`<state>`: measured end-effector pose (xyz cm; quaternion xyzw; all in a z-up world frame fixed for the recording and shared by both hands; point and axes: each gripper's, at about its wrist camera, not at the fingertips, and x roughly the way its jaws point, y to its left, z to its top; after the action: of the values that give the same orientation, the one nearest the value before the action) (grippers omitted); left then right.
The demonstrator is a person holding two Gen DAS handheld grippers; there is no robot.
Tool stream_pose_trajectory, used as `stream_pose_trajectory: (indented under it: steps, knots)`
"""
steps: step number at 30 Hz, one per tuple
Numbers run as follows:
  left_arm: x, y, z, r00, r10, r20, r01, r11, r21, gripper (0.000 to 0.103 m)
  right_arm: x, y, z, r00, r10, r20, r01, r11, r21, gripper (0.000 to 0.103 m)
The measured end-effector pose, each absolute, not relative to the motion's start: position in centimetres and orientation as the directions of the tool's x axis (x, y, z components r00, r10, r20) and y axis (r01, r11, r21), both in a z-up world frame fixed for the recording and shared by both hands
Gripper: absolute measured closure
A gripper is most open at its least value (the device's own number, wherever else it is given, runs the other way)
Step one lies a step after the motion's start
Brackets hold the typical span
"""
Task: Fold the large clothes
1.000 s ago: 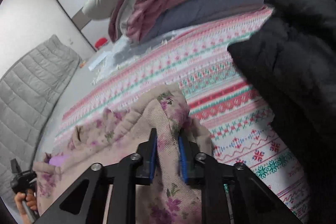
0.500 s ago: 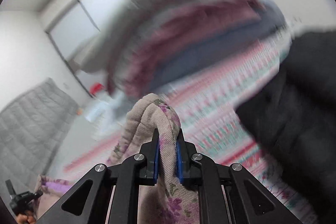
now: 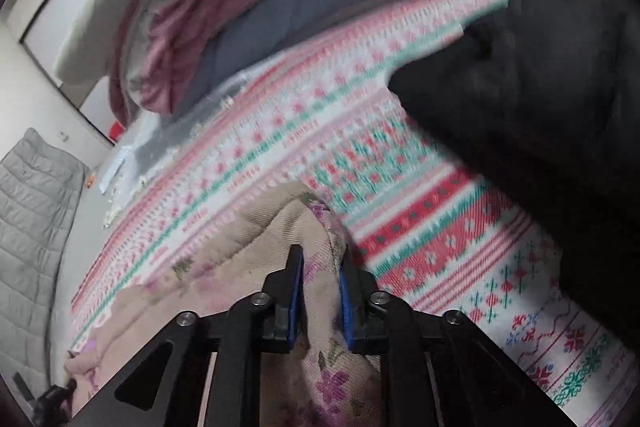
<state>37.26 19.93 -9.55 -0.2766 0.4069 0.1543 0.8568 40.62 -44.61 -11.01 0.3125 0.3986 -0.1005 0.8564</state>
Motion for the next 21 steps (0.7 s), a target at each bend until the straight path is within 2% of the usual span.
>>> stream_pose_trajectory:
  steps: [2, 3, 5, 6, 8, 11, 13, 15, 19, 21]
  knots:
    - [37.0, 19.8, -9.2, 0.625, 0.020, -0.780, -0.477, 0.801, -0.361, 0.060, 40.1, -45.5, -11.3, 0.658, 0.118, -0.744, 0.426, 0.756, 0.497, 0.066]
    - [36.6, 19.9, -8.6, 0.632, 0.004, -0.775, -0.468, 0.799, -0.378, 0.058, 39.7, -45.6, -11.3, 0.657, 0.126, -0.744, 0.427, 0.750, 0.505, 0.063]
    - [34.9, 20.6, -6.5, 0.664, -0.008, -0.748, -0.455, 0.790, -0.412, 0.056, 38.5, -45.6, -9.7, 0.643, 0.127, -0.755, 0.429, 0.757, 0.493, 0.050]
    - [33.7, 21.0, -5.1, 0.687, 0.006, -0.726, -0.456, 0.781, -0.425, 0.054, 37.7, -45.5, -8.6, 0.652, 0.127, -0.748, 0.415, 0.766, 0.491, 0.049]
    - [31.2, 21.3, -2.7, 0.724, 0.035, -0.689, -0.453, 0.778, -0.436, 0.038, 34.9, -44.3, -4.9, 0.701, 0.119, -0.703, 0.332, 0.817, 0.470, 0.045]
    - [27.5, 20.5, -0.4, 0.750, 0.043, -0.660, -0.422, 0.799, -0.428, 0.035, 30.9, -42.0, -1.1, 0.733, 0.099, -0.673, 0.259, 0.875, 0.410, 0.035]
    - [25.2, 18.5, -0.5, 0.737, -0.012, -0.676, -0.374, 0.826, -0.422, 0.034, 29.1, -39.9, -0.4, 0.720, 0.141, -0.680, 0.175, 0.910, 0.375, 0.034]
    - [24.0, 15.9, -1.5, 0.713, -0.068, -0.698, -0.319, 0.855, -0.409, 0.033, 27.6, -36.7, -1.2, 0.650, 0.202, -0.732, 0.081, 0.940, 0.331, 0.034]
    - [23.1, 11.0, -4.2, 0.669, -0.106, -0.735, -0.260, 0.894, -0.365, 0.033, 25.8, -29.6, -3.7, 0.548, 0.295, -0.783, -0.114, 0.953, 0.279, 0.034]
    - [23.5, 8.8, -5.6, 0.638, -0.089, -0.765, -0.235, 0.923, -0.304, 0.033, 25.8, -27.1, -4.5, 0.539, 0.292, -0.790, -0.169, 0.956, 0.239, 0.034]
